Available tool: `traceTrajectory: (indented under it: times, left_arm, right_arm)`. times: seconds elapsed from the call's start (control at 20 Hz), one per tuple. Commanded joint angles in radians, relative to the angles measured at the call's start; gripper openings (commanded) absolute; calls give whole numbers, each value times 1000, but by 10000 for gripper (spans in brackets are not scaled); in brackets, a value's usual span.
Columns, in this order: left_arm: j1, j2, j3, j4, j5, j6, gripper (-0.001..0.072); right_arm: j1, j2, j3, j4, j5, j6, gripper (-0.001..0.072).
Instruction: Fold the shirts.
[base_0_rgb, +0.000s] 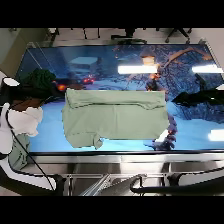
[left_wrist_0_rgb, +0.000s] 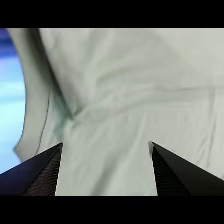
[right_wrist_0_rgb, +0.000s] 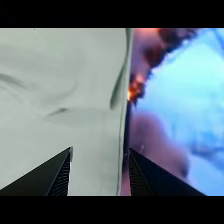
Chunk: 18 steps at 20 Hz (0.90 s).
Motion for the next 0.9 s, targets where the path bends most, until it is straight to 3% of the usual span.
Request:
traceTrajectory:
  times: [0.0,0.05,0.2,0.35,0.6,0.85]
  left_arm:
    - [67,166,-249,61,-65,-87,604]
    - [79,228,-376,60,-53,-99,604]
    - [92,357,-696,61,-42,-113,605]
    - [80,458,-917,61,40,-112,605]
    - [-11,562,-1078,-7,175,-113,604]
    - [-139,504,-1069,-127,363,-112,602]
  right_arm:
    - [-78,122,-159,-82,65,62,458]
    - [-89,157,-245,-81,56,69,540]
    - [-86,213,-467,-64,-9,71,541]
    - [-66,215,-607,26,-54,6,542]
    - [-7,213,-666,125,-112,-56,541]
    - [52,194,-666,126,-144,-55,540]
